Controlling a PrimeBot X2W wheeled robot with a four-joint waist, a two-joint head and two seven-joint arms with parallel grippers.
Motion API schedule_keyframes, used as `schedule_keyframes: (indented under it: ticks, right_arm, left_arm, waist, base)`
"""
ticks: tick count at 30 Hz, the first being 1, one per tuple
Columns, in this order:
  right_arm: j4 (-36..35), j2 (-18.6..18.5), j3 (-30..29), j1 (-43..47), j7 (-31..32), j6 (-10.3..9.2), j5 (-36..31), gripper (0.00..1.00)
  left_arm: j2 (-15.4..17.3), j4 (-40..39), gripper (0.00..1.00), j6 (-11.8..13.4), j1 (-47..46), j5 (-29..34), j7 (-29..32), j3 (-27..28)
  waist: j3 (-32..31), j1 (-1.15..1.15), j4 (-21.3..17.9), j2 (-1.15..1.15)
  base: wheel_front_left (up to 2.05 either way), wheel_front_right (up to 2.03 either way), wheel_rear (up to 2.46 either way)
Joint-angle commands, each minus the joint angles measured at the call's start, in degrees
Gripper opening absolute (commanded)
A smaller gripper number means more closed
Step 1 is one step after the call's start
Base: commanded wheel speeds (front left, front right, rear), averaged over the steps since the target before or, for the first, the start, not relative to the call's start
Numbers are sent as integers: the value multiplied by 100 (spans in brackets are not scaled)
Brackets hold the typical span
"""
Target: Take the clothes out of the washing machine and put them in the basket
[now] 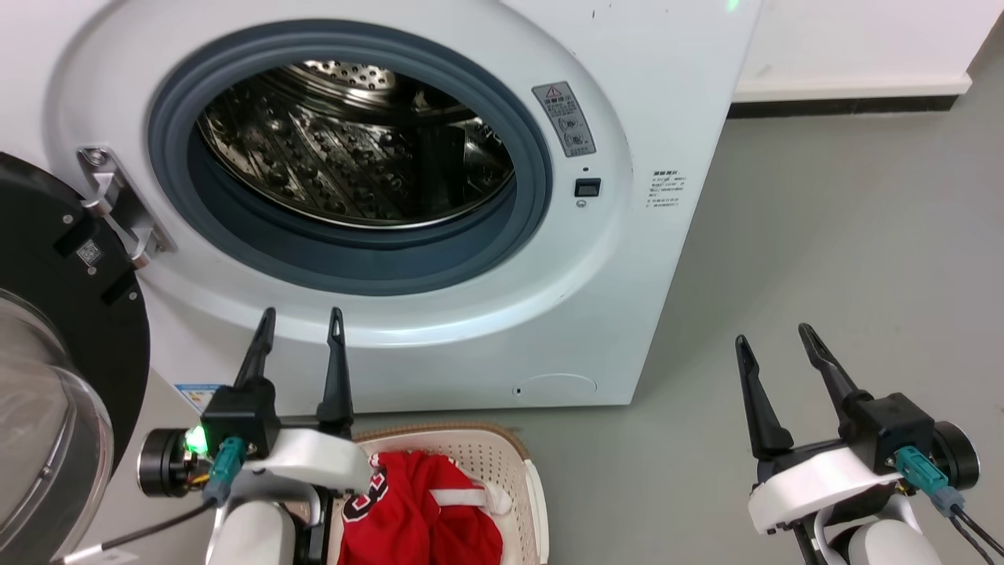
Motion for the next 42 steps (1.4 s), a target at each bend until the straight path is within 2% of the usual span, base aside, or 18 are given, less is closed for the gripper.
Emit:
schedule_keyframes:
  ticks: [1,17,42]
  right_arm:
    - [-57,6,1,115,30,-4,-15,100]
    - [-271,6,40,480,176,-4,37,100]
    - [-319,6,73,555,214,-4,129,100]
  left_arm:
    - [11,-59,100,-9,135,47,-14,-14]
    - [-1,-93,100,14,633,-11,-14,-264]
    - [29,-170,100,44,658,-63,-14,-287]
  waist:
    - [-96,1,10,0]
    - [-444,1,35,0]
    - [-448,1,41,0]
  base:
    - [0,0,0]
    - [0,0,0]
    - [0,0,0]
